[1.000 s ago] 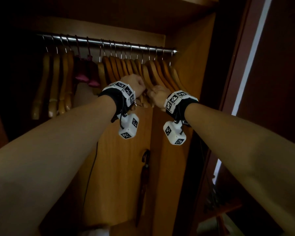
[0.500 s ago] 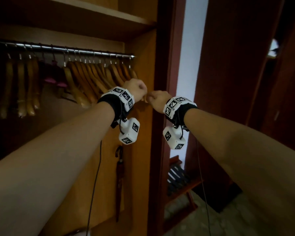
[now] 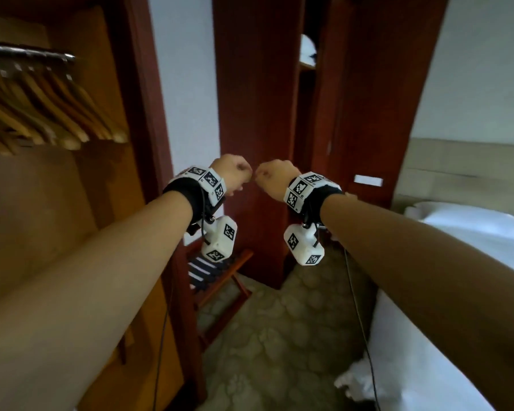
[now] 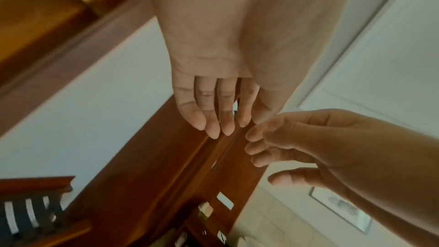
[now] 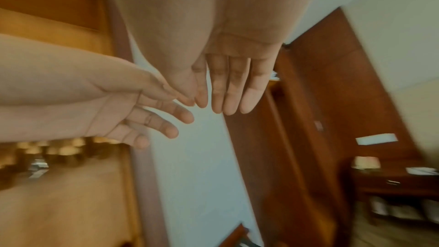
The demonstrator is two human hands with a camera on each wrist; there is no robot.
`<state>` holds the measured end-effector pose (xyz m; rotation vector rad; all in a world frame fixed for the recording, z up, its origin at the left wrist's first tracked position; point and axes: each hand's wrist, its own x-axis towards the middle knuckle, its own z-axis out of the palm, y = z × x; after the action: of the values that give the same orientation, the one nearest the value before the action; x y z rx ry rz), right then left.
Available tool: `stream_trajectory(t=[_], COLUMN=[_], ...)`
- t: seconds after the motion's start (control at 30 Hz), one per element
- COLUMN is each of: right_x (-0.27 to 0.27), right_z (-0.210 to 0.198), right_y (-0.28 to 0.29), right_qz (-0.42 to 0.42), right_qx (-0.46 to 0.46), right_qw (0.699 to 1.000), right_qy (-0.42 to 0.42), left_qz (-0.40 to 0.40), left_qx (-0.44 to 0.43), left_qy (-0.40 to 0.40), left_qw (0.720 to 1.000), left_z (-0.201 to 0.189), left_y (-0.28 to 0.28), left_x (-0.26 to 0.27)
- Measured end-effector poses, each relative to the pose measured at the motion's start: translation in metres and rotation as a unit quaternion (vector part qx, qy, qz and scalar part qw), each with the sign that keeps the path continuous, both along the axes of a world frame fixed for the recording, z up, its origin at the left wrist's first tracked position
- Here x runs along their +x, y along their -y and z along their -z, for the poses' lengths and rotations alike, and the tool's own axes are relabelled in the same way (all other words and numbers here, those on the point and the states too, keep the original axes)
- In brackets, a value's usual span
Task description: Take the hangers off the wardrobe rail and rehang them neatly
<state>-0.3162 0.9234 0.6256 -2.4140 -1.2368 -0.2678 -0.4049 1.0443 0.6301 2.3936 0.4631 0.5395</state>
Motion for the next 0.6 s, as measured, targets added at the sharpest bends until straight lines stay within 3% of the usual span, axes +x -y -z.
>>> stream_trajectory(t=[0.13, 0.37, 0.6], right_x=[0.029, 0.08, 0.142], right_z=[0.027, 0.066, 0.117], right_y=[0.072, 0.185, 0.287], right_qz=[0.065, 0.176, 0.273], right_qx=[-0.076, -0.108, -0.116], right_qw=[0.995, 0.975, 0.95], right_qy=[-0.012, -0.076, -0.099], left_qz=[0.078, 0.185, 0.294], left_qx=[-0.024, -0.047, -0.107], left_qy=[-0.038, -0.09, -0.222], left_qw=[0.996, 0.978, 0.924], left_z=[0.033, 0.069, 0.124], left_y=[0.06, 0.166, 0.26], left_x=[0.038, 0.125, 0.225])
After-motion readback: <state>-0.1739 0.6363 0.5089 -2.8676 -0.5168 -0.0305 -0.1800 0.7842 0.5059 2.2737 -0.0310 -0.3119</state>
